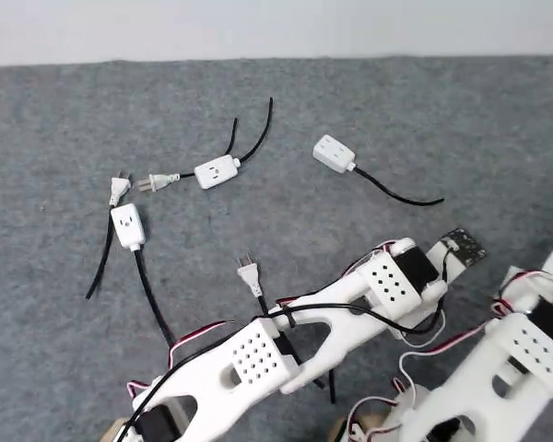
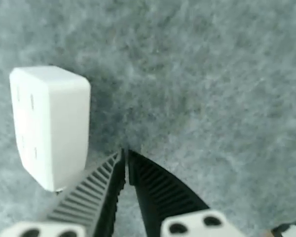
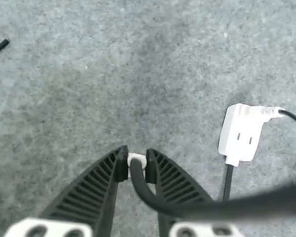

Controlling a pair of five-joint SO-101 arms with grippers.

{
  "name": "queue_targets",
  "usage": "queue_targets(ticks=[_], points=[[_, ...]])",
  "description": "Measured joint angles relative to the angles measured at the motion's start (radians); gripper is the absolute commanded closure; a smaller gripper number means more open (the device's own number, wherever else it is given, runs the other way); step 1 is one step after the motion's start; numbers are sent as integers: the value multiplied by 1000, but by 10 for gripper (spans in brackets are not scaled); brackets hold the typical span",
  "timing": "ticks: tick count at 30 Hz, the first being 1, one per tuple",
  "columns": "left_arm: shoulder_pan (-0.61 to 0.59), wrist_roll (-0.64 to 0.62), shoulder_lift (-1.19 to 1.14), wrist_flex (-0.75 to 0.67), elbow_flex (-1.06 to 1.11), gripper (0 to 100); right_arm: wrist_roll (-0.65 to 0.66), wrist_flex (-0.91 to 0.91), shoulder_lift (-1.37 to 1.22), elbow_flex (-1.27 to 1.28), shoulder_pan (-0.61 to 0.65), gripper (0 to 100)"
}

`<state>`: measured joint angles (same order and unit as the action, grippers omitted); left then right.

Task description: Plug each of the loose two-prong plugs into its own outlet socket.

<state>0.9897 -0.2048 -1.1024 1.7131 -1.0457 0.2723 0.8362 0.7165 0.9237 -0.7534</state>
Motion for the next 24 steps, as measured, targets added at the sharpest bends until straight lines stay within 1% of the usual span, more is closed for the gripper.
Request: queue_targets(ticks=[3, 6, 8, 11, 13, 15, 18, 21, 24], points=[[12, 14, 46, 5, 9, 986, 0, 0, 0, 0, 5, 991], [17, 20, 138, 5, 63, 984, -2, 0, 0, 0, 11, 991], [8, 46, 219, 5, 110, 968, -2, 0, 0, 0, 11, 991], [-37, 72, 341, 5, 210, 870, -2, 0, 0, 0, 12, 991], [-86, 77, 374, 3, 258, 799, -2, 0, 0, 0, 15, 991], [-140, 77, 376, -5, 276, 754, -5, 0, 0, 0, 21, 991], [-190, 86, 367, -38, 275, 751, -5, 0, 0, 0, 38, 991], [-209, 118, 304, -60, 262, 751, -5, 0, 0, 0, 38, 991], [-218, 132, 224, -61, 196, 751, -5, 0, 0, 0, 38, 991]])
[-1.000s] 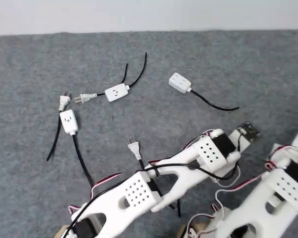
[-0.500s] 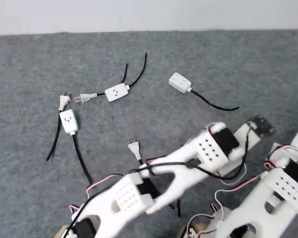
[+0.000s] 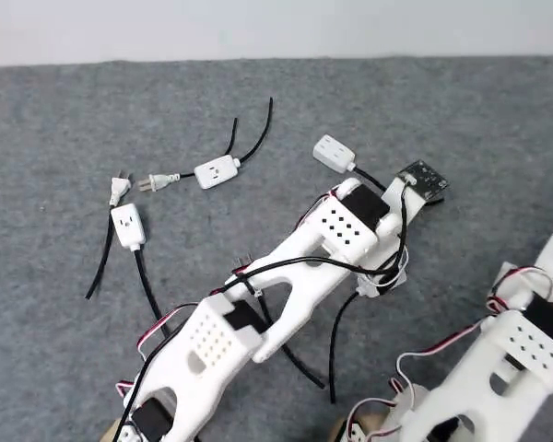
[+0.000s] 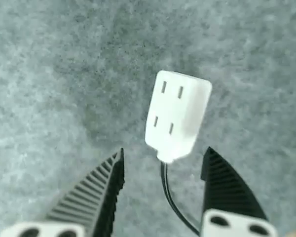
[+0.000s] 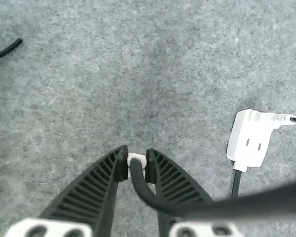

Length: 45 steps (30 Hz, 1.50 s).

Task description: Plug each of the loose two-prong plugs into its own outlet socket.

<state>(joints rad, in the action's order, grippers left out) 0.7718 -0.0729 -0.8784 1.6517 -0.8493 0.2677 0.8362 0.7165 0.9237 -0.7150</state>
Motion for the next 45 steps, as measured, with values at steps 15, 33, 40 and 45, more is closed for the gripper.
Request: queue_targets(ticks=[15, 33, 40, 45], points=[[23, 5, -307, 69, -365, 750, -25, 0, 0, 18, 26, 991], [190, 103, -308, 71, -287, 987, -25, 0, 0, 18, 26, 991], [150, 110, -239, 64, -157, 987, -25, 0, 0, 18, 26, 991], [-5, 112, -183, 66, -54, 987, -25, 0, 0, 18, 26, 991]])
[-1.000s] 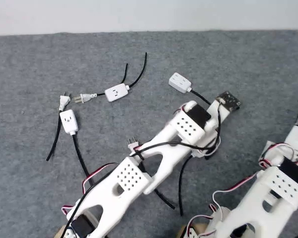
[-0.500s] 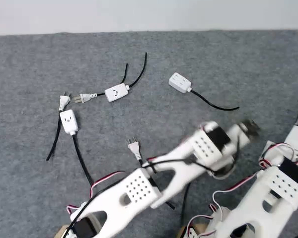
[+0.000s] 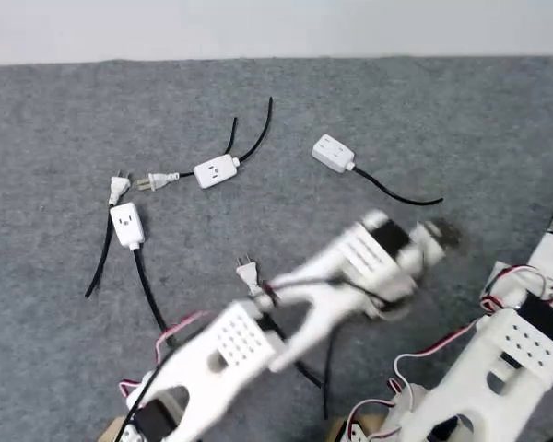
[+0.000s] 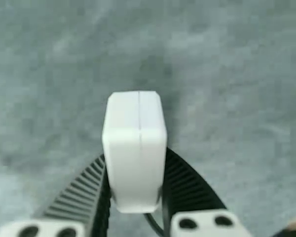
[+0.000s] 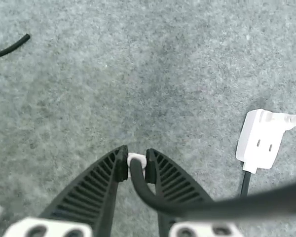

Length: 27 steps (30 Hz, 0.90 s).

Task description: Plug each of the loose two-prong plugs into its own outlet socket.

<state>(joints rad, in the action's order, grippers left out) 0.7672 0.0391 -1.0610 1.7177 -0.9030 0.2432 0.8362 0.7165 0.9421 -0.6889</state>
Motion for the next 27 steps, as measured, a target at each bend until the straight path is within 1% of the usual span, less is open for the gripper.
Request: queue_targets(ticks=[2, 6, 8, 10, 12, 14, 18, 19, 23, 27], points=[[-107, 2, 23, 2, 25, 987, 0, 0, 0, 0, 0, 991], [-302, 83, 71, 3, 89, 987, 0, 0, 0, 18, 15, 991], [-350, 104, 98, 5, 126, 987, 0, 0, 0, 34, 43, 991], [-359, 103, 110, 5, 133, 987, 0, 0, 0, 49, 66, 991], [-361, 49, 117, -9, 135, 987, 0, 0, 0, 58, 95, 991], [-371, -51, 123, -58, 140, 987, 0, 0, 0, 72, 117, 991], [-419, -341, 123, -138, 147, 988, 0, 0, 0, 78, 167, 991], [-430, -387, 123, -152, 157, 989, 0, 0, 0, 78, 173, 991], [-434, -416, 166, -203, 239, 989, 0, 0, 0, 81, 190, 991], [-433, -417, 296, -299, 397, 989, 0, -23, 0, 124, 207, 991]])
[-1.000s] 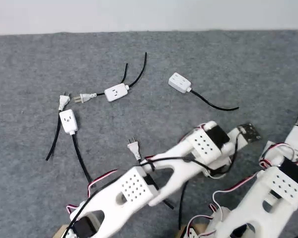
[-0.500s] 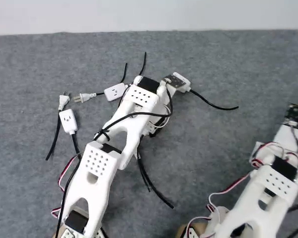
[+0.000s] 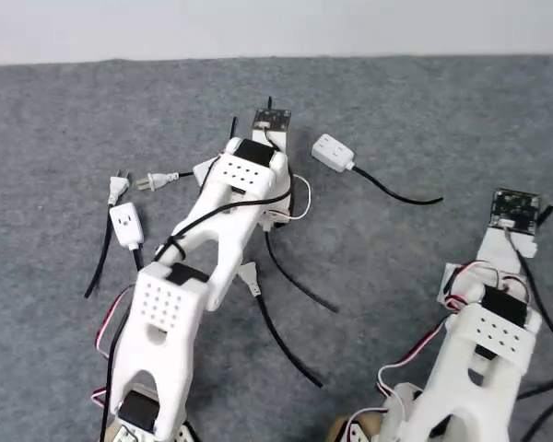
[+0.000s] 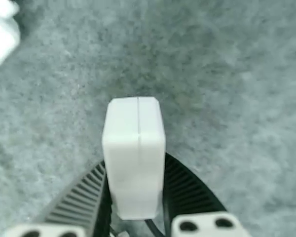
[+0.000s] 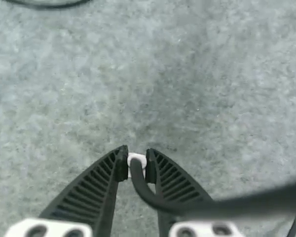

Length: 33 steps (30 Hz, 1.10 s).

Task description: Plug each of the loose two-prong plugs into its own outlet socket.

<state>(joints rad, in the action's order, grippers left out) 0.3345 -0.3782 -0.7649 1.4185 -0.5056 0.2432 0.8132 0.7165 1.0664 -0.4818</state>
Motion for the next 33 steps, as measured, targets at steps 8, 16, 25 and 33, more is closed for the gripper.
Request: queue_targets(ticks=[8, 16, 25, 33], points=[[35, 12, 390, -371, 601, 987, 0, -6, 0, 5, 3, 991], [52, -15, 407, -422, 721, 792, 0, -6, 0, 5, 3, 991], [52, -64, 402, -394, 700, 729, 0, -6, 0, 11, 3, 991], [8, -64, 500, -281, 700, 732, 0, -14, 0, 26, 3, 991]])
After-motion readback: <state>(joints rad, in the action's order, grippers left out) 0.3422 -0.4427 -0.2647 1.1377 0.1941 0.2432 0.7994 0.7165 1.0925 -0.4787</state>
